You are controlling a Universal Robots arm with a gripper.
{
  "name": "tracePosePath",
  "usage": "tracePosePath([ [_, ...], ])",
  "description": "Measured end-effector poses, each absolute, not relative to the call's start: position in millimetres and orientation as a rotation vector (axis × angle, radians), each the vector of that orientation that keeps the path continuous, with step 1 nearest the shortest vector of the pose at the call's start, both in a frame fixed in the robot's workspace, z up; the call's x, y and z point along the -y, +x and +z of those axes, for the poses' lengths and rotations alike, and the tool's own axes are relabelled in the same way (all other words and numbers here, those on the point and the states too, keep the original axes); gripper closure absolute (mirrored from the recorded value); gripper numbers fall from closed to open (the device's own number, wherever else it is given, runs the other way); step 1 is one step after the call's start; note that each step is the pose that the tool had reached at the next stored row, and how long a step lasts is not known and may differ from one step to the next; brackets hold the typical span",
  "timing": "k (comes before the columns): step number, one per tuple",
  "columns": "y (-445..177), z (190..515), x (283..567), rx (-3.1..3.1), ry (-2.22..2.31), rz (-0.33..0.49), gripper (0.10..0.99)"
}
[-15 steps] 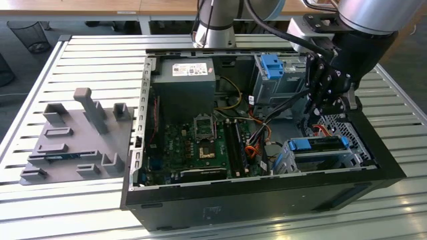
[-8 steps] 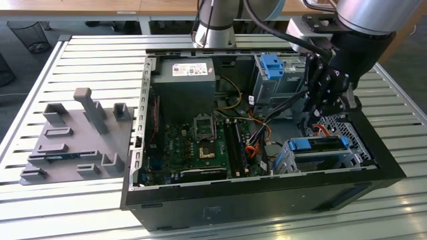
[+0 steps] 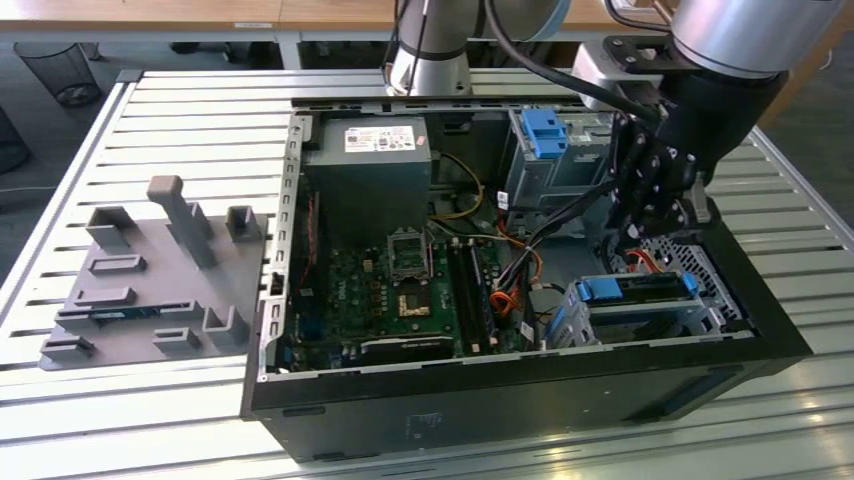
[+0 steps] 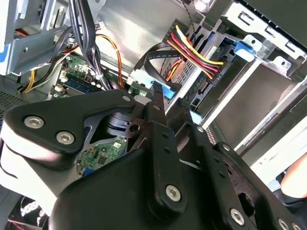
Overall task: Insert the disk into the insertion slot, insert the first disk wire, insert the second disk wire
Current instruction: 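Insert the second disk wire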
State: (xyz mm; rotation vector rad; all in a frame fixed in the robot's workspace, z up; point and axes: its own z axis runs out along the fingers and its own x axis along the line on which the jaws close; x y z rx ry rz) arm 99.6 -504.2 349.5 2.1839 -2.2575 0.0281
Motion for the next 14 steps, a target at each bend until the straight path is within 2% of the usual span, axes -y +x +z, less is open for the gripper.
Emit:
tracePosePath([
  [14,100.9,342.7,504.1,2.267,2.142,0.063,0.788],
])
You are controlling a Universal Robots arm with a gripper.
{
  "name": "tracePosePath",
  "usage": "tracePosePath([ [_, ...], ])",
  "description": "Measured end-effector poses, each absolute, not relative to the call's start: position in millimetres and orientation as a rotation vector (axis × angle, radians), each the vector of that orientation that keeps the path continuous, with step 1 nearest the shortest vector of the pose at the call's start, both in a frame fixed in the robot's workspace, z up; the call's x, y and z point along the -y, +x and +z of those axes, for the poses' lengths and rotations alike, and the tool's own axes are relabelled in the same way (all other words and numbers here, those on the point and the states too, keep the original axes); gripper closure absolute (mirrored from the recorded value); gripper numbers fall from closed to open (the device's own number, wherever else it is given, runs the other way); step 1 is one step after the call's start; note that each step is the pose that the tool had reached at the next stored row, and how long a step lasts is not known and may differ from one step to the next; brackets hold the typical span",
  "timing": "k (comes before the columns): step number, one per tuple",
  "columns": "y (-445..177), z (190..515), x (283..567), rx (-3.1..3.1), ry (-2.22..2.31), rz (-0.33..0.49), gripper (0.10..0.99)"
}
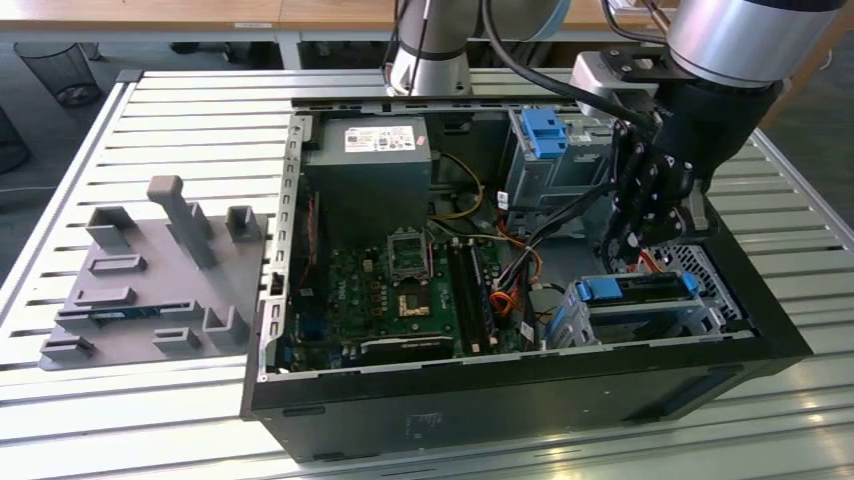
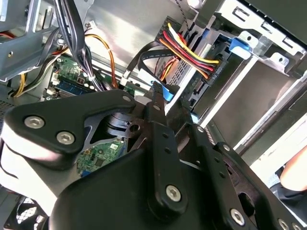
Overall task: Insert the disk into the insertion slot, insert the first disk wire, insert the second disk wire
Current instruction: 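Insert the second disk wire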
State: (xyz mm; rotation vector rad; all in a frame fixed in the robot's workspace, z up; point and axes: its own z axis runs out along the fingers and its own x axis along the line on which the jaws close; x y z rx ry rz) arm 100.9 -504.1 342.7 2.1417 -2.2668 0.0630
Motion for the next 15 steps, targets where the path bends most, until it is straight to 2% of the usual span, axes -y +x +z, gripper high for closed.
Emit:
tracePosePath([
  [12,100.9,342.3,504.1,2.251,2.122,0.101,0.788],
  [14,100.9,342.1,504.0,2.251,2.122,0.102,0.8],
  [15,100.9,342.0,504.0,2.251,2.122,0.102,0.863],
])
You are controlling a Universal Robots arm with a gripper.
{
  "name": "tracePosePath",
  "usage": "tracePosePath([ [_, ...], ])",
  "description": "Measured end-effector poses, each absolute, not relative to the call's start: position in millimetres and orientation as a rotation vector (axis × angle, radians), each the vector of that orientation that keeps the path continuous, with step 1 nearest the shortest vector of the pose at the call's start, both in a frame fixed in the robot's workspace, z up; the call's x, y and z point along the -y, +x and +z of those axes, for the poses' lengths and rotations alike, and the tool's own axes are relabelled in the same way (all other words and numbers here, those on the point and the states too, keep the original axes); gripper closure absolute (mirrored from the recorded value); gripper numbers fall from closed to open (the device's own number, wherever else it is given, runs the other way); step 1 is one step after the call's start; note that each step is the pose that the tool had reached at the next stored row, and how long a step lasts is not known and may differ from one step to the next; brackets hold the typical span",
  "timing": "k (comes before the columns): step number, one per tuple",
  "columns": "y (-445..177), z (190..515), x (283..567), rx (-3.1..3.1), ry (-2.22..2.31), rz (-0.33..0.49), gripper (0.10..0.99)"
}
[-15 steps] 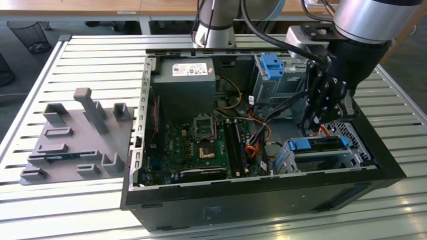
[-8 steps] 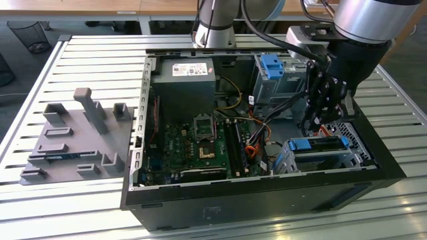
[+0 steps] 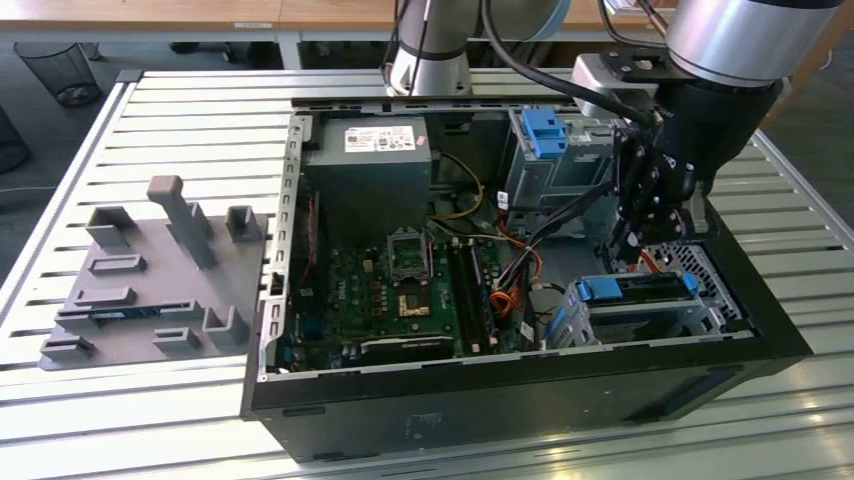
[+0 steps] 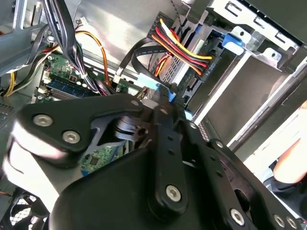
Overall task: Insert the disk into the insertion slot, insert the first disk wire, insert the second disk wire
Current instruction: 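Insert the second disk wire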
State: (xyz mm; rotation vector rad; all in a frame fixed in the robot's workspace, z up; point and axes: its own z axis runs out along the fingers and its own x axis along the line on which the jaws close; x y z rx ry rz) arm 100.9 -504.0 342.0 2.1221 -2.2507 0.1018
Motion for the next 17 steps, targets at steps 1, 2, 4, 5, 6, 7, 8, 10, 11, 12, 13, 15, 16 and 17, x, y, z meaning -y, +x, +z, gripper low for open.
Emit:
tracePosePath([
  [1,100.9,341.9,503.9,2.251,2.122,0.102,0.933],
  [2,100.9,341.8,503.9,2.251,2.122,0.102,0.933],
  [4,100.9,341.6,503.8,2.251,2.122,0.102,0.933],
  [5,101.0,341.6,503.8,2.251,2.122,0.102,0.933],
  [6,101.0,341.5,503.6,2.25,2.121,0.103,0.933],
  [7,101.0,341.5,503.6,2.249,2.121,0.105,0.933],
  [8,101.0,341.6,503.6,2.248,2.12,0.107,0.933],
  [10,101.0,341.5,503.4,2.246,2.118,0.111,0.933],
  [11,101.0,341.6,503.4,2.245,2.117,0.113,0.933],
  [12,101.0,341.6,503.3,2.244,2.116,0.116,0.922],
  [13,101.0,341.5,503.3,2.243,2.115,0.117,0.922],
  [15,101.0,341.5,503.2,2.242,2.114,0.12,0.859],
  [16,101.0,341.6,503.1,2.241,2.113,0.122,0.859],
  [17,101.1,341.5,503.0,2.241,2.113,0.123,0.859],
])
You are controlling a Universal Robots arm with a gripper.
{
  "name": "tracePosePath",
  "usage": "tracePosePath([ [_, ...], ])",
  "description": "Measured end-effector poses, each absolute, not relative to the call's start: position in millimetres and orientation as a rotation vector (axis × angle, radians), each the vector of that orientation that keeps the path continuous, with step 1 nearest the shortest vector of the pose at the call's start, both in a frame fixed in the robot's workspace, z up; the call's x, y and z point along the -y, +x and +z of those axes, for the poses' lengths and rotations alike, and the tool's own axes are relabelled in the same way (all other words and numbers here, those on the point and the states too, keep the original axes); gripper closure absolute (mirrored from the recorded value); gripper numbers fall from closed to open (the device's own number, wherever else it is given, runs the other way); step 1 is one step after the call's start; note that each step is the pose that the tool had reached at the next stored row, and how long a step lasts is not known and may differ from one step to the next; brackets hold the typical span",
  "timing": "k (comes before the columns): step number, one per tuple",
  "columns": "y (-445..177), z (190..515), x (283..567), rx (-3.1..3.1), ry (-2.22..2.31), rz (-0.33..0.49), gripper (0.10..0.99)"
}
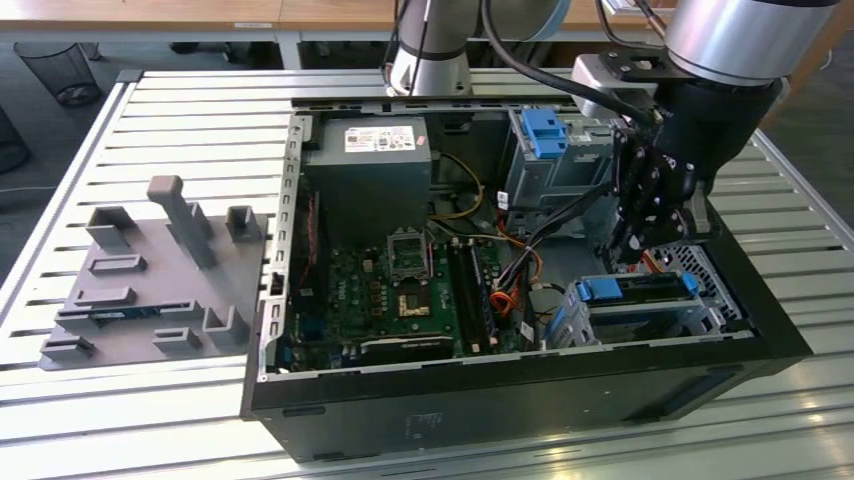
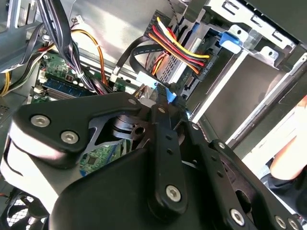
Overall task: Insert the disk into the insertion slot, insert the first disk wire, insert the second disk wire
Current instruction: 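Insert the second disk wire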
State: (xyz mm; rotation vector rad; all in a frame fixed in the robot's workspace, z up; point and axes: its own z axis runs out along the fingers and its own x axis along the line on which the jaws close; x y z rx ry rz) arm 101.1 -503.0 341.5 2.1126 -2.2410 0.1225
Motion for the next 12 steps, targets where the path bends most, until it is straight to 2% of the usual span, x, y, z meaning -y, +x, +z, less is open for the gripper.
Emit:
tracePosePath([
  [5,101.3,341.2,502.6,2.241,2.112,0.124,0.871],
  [6,101.3,341.2,502.5,2.24,2.112,0.124,0.937],
  [12,101.4,341.2,502.0,2.24,2.112,0.125,0.945],
])
